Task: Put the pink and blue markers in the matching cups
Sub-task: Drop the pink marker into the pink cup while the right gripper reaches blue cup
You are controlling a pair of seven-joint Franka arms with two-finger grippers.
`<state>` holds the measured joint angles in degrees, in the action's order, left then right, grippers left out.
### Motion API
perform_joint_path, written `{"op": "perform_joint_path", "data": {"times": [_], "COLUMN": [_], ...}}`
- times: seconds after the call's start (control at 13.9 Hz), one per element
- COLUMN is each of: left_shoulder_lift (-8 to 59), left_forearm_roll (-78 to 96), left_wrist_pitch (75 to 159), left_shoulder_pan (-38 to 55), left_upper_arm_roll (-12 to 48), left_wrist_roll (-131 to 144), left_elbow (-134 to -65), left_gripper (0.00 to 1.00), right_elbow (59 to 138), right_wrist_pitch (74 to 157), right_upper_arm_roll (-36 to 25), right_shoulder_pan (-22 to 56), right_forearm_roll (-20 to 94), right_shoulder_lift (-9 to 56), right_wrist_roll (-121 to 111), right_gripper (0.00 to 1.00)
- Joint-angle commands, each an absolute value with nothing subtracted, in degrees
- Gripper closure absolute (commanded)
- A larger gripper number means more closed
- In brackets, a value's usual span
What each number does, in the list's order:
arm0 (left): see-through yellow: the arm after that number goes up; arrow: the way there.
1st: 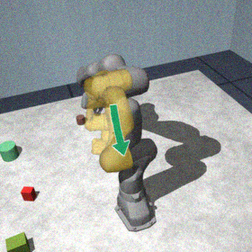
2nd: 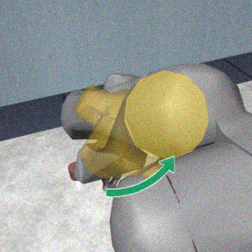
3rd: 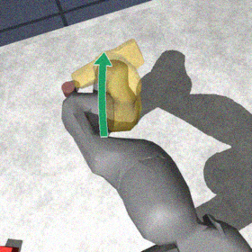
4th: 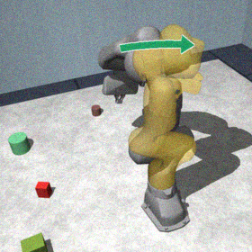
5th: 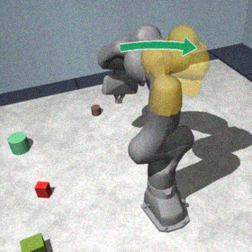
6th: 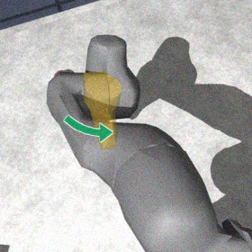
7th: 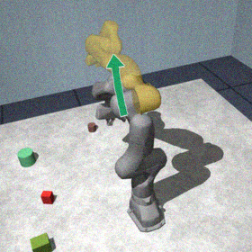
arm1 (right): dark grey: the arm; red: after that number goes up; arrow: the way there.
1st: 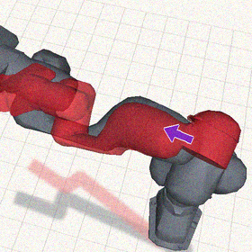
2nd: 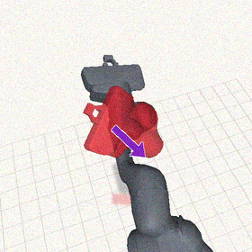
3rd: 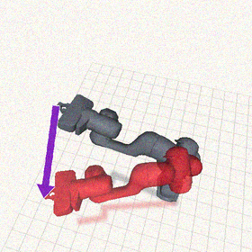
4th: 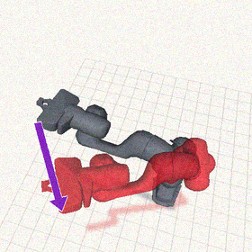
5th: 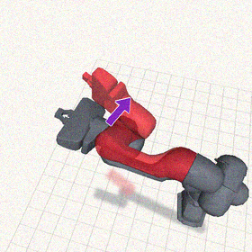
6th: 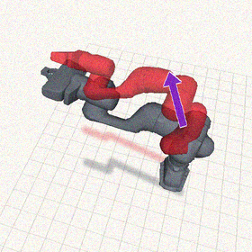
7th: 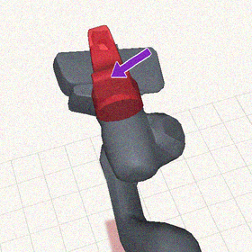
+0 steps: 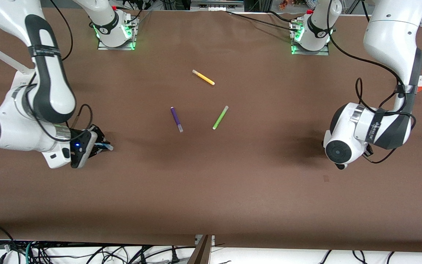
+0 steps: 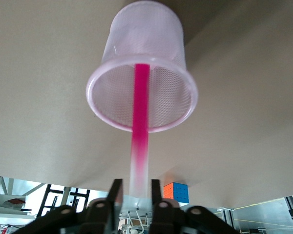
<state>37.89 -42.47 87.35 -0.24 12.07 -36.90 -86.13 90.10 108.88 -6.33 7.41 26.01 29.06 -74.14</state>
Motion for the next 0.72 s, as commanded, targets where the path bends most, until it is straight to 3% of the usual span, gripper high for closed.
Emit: {"op": "perform_joint_path", "data": {"times": [0.0, 0.22, 0.65], "left_shoulder_lift": [37.89, 34.81, 27.61], "left_forearm_roll": [-43.07, -41.49, -21.65], "left_wrist_pitch": [84.82, 81.75, 81.03], "left_shoulder_pan": [0.35, 3.24, 2.73], "left_upper_arm_roll": [12.74, 13.18, 12.92], "left_wrist_roll": [-36.57, -28.42, -14.18], "left_elbow": [-83.41, -81.05, -73.39], "left_gripper": [0.00, 0.00, 0.00], "right_elbow": [90.09, 90.17, 90.44], "right_wrist_pitch": [105.57, 104.68, 101.52], "right_upper_arm_roll": [-5.54, -5.45, -5.45], "right_shoulder_pan": [3.00, -0.52, -4.83], "right_forearm_roll": [30.57, 35.40, 44.47], "right_shoulder_lift": [28.48, 29.26, 33.39], "right_wrist_roll": [-82.94, -92.08, -105.01], "right_gripper": [1.00, 1.00, 1.00]}}
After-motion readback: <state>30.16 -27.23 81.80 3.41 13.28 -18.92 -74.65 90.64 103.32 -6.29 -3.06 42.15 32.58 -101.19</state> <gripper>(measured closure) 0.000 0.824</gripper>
